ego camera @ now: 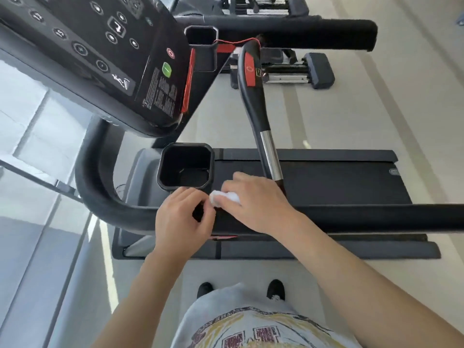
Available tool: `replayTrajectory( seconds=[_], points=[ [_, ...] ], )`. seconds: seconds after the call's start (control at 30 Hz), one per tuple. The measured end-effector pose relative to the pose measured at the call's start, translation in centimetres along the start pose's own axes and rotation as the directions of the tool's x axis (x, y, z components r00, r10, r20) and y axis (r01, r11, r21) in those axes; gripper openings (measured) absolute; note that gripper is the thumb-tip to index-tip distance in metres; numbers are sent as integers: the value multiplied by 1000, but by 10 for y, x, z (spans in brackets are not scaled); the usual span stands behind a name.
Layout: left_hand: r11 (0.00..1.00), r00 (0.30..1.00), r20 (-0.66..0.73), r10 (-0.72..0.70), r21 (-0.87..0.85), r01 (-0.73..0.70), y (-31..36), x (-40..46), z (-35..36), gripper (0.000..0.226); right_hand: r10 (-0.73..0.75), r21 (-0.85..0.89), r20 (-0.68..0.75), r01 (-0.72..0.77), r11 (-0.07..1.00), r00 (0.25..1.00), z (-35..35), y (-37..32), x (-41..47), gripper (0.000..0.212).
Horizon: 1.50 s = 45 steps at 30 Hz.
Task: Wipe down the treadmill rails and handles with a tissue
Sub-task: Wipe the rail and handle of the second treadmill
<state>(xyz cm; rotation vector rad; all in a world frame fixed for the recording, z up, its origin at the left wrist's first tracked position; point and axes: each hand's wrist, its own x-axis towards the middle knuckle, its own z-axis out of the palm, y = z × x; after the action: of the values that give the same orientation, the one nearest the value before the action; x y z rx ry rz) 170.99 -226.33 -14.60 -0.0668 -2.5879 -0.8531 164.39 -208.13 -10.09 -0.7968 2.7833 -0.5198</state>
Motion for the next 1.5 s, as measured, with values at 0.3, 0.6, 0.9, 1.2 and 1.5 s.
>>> replayTrajectory(
  seconds=[0.3, 0.6, 0.9, 1.2, 1.5],
  points=[
    [996, 986, 165, 0, 86, -15, 39, 7, 20, 19, 143, 140, 65, -151, 979, 988, -26, 64, -31, 63],
    [958, 975, 217, -47, 286, -18, 68, 19, 51, 38, 316, 23, 41, -317, 948, 948, -57, 136, -76, 66],
    [936, 981, 129, -148, 338, 97, 71, 16, 54, 32, -63, 180, 45, 54, 982, 997, -26, 87, -39, 41],
    [929, 971, 163, -176, 355, 109, 78, 8, 51, 38, -78, 166, 23, 74, 983, 997, -36, 114, -57, 42],
    [985, 959, 240, -154, 118, 129, 76, 15, 44, 26, 126, 225, 3, -124, 966, 992, -52, 155, -82, 37]
  ],
)
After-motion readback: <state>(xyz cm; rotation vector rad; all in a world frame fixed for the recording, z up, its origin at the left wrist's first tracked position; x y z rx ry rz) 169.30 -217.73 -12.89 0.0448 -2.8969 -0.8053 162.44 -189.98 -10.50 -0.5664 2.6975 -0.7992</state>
